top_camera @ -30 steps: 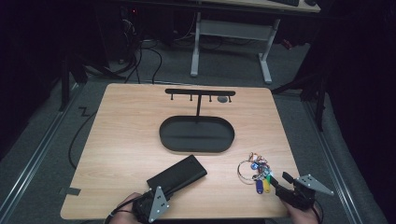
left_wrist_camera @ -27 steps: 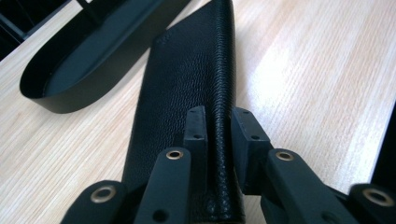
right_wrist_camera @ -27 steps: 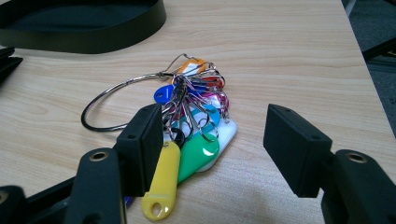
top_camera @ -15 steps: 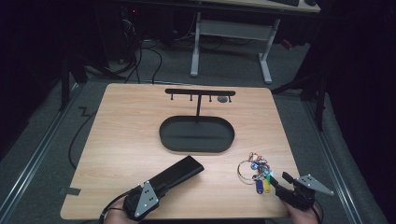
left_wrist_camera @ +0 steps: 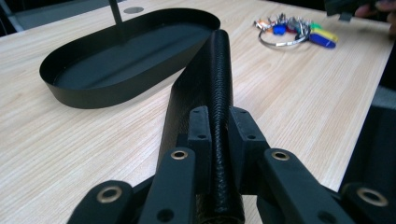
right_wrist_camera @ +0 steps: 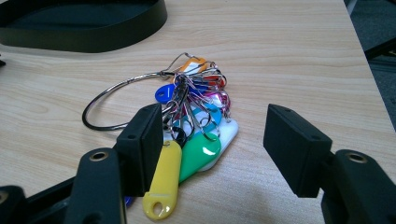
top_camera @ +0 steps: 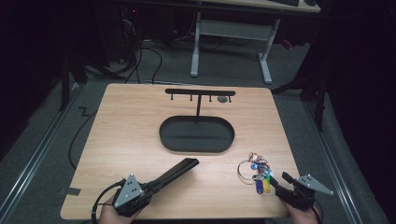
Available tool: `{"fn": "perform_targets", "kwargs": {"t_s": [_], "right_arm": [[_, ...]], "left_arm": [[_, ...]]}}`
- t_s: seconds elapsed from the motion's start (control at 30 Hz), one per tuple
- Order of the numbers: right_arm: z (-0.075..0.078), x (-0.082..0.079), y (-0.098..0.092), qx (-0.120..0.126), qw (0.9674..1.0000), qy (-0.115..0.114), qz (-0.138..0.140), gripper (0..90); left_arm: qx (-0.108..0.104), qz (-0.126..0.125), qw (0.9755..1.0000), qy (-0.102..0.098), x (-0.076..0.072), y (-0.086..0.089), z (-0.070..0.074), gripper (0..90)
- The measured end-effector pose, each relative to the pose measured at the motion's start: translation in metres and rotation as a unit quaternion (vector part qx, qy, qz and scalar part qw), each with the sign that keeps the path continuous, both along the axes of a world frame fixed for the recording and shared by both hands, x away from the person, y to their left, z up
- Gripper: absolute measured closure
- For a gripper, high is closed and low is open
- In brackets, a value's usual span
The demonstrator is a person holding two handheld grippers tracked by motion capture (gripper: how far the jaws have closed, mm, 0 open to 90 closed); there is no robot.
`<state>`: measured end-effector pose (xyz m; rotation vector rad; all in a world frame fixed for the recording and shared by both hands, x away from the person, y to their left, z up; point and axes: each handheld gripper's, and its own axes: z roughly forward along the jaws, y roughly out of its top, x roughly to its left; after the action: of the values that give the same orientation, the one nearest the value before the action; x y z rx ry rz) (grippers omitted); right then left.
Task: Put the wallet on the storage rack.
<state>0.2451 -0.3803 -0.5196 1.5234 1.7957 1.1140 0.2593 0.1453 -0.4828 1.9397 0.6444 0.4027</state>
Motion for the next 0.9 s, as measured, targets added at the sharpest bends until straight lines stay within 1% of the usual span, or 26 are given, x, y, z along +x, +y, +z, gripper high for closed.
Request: {"fn": "perform_targets", "kwargs": {"t_s": [0.1, 0.17, 0.27, 0.37, 0.4, 0.53, 0.57, 0.6, 0.73, 0.9], "right_arm": [[0.000, 0.000, 0.000, 0.000, 1.0000, 0.000, 0.000, 38.2], [0.000, 0.000, 0.000, 0.000, 1.0000, 0.000, 0.000, 38.2], [0.000, 0.000, 0.000, 0.000, 1.0000, 0.000, 0.000, 38.2], [0.000, 0.000, 0.000, 0.000, 1.0000, 0.000, 0.001, 38.2], [0.000, 0.000, 0.000, 0.001, 1.0000, 0.000, 0.000, 38.2], [-0.001, 0.001, 0.000, 0.001, 1.0000, 0.001, 0.001, 38.2], [-0.001, 0.001, 0.001, 0.001, 1.0000, 0.002, 0.002, 38.2], [-0.001, 0.001, 0.001, 0.002, 1.0000, 0.002, 0.002, 38.2], [-0.002, 0.001, 0.001, 0.002, 1.0000, 0.004, 0.002, 38.2], [-0.002, 0.002, 0.002, 0.004, 1.0000, 0.006, 0.003, 38.2]], "left_arm": [[-0.004, 0.005, 1.0000, 0.002, 0.001, 0.003, 0.001, 80.6], [-0.010, 0.007, 0.9999, 0.006, 0.002, 0.005, 0.001, 80.6], [-0.015, 0.013, 0.9998, 0.006, 0.003, 0.008, 0.002, 80.6], [-0.034, 0.025, 0.9990, 0.014, 0.007, 0.017, 0.002, 80.6], [-0.044, 0.031, 0.9984, 0.018, 0.009, 0.021, 0.002, 80.6], [-0.057, 0.046, 0.9972, 0.019, 0.013, 0.029, 0.001, 80.3], [-0.057, 0.046, 0.9972, 0.019, 0.013, 0.029, 0.001, 80.2], [-0.059, 0.054, 0.9967, 0.017, 0.015, 0.032, 0.000, 79.9], [-0.059, 0.066, 0.9960, 0.010, 0.018, 0.037, -0.001, 79.2], [-0.065, 0.074, 0.9952, 0.008, 0.019, 0.041, -0.001, 79.6]]}}
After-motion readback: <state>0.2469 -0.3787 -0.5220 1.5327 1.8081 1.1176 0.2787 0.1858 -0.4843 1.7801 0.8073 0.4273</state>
